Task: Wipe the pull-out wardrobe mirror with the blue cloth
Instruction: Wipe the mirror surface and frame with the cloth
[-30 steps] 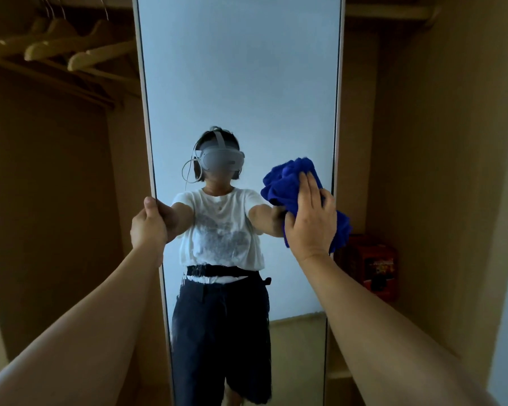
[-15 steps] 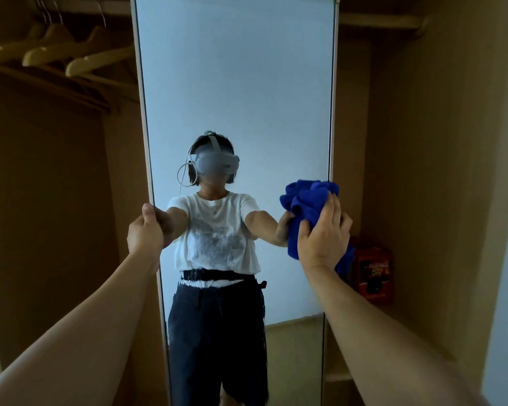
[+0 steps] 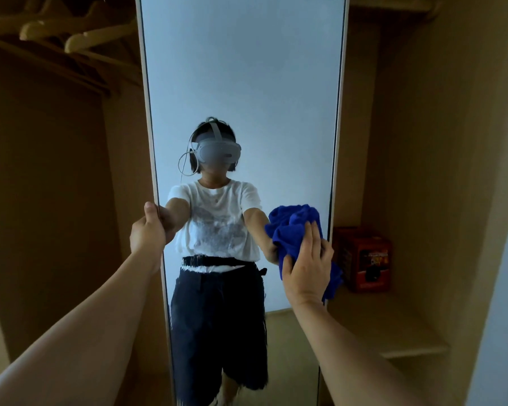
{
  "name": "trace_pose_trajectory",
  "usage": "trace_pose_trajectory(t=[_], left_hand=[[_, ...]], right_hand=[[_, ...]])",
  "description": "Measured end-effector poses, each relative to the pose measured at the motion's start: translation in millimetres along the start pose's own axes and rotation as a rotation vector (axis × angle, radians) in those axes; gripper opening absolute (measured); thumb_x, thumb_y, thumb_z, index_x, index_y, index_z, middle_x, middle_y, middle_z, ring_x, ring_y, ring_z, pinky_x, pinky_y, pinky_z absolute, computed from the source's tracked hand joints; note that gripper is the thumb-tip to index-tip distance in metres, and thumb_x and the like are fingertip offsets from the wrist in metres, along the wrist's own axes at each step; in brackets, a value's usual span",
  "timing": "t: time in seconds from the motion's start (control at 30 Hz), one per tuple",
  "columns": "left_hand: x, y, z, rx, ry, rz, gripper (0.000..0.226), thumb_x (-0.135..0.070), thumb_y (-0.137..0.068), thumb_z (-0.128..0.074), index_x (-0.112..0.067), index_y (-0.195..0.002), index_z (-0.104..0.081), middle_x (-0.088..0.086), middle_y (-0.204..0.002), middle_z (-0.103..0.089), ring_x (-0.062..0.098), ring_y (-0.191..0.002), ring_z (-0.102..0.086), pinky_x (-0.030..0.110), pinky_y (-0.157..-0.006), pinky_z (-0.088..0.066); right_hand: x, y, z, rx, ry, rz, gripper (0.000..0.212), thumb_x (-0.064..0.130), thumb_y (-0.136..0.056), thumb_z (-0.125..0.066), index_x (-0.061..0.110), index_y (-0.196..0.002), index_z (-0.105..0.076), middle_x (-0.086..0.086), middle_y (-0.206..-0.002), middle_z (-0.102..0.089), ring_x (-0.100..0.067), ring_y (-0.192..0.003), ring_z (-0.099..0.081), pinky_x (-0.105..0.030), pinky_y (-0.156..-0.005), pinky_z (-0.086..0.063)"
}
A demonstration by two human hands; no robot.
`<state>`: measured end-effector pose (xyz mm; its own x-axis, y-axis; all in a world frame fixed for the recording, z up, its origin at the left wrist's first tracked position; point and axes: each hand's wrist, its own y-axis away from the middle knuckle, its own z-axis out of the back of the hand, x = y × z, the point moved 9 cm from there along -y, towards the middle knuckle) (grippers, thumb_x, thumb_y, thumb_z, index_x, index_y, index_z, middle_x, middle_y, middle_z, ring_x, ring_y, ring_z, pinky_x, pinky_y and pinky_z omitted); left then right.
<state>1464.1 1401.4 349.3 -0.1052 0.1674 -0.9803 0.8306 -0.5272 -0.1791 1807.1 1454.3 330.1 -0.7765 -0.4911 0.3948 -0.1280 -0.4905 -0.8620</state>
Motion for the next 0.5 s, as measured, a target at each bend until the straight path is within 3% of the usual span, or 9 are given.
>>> trace_pose_trajectory(t=[0.07, 0.17, 0.23, 0.33, 0.4, 0.5], left_hand=[[-1, -1, 0, 0.013, -0.014, -0.003, 0.057, -0.056, -0.096, -0.028, -0.011, -0.107, -0.061, 0.002, -0.075, -0.059, 0.016, -0.067, -0.057, 0.033, -0.071, -0.045], [-2, -4, -2, 0.064, -0.004, -0.011, 0.058, -0.054, -0.096, -0.03, -0.01, -0.111, -0.064, 0.011, -0.096, -0.068, 0.026, -0.086, -0.065, 0.04, -0.086, -0.052], [-2, -5, -2, 0.082, 0.016, -0.022, 0.056, -0.053, -0.096, -0.031, -0.011, -0.112, -0.064, 0.014, -0.103, -0.068, 0.03, -0.092, -0.066, 0.044, -0.09, -0.052], [-2, -4, -2, 0.091, 0.014, -0.028, 0.056, -0.053, -0.096, -0.032, -0.01, -0.119, -0.059, 0.017, -0.107, -0.066, 0.033, -0.095, -0.065, 0.047, -0.092, -0.05], [-3, -4, -3, 0.105, 0.009, -0.03, 0.057, -0.053, -0.096, -0.032, -0.009, -0.121, -0.058, 0.017, -0.108, -0.066, 0.034, -0.095, -0.065, 0.047, -0.092, -0.05], [2, -3, -1, 0.115, -0.012, 0.004, 0.059, -0.055, -0.095, -0.033, -0.007, -0.123, -0.055, 0.016, -0.108, -0.065, 0.032, -0.096, -0.064, 0.042, -0.09, -0.05]], right_hand=[[2, 1, -1, 0.006, 0.01, -0.019, 0.074, 0.008, -0.069, -0.072, 0.004, -0.137, -0.044, -0.011, -0.141, -0.046, -0.036, -0.108, -0.05, -0.05, -0.084, -0.051], [16, -10, 5, -0.013, 0.015, 0.008, 0.068, 0.007, -0.071, -0.069, 0.003, -0.135, -0.046, -0.012, -0.139, -0.048, -0.039, -0.107, -0.053, -0.051, -0.084, -0.05], [32, -21, 10, -0.023, 0.007, 0.063, 0.056, 0.016, -0.081, -0.054, 0.003, -0.134, -0.048, -0.013, -0.139, -0.049, -0.04, -0.107, -0.054, -0.051, -0.083, -0.05], [59, -34, 13, -0.022, 0.003, 0.144, 0.057, 0.028, -0.084, -0.036, 0.003, -0.133, -0.051, -0.013, -0.138, -0.051, -0.04, -0.106, -0.055, -0.05, -0.083, -0.05], [73, -36, 9, -0.029, 0.02, 0.202, 0.053, 0.025, -0.084, -0.042, 0.005, -0.133, -0.051, -0.011, -0.138, -0.051, -0.038, -0.106, -0.055, -0.05, -0.083, -0.05], [85, -25, -2, -0.044, 0.057, 0.301, 0.059, 0.021, -0.078, -0.067, 0.008, -0.134, -0.052, -0.008, -0.138, -0.051, -0.035, -0.106, -0.056, -0.047, -0.083, -0.051]])
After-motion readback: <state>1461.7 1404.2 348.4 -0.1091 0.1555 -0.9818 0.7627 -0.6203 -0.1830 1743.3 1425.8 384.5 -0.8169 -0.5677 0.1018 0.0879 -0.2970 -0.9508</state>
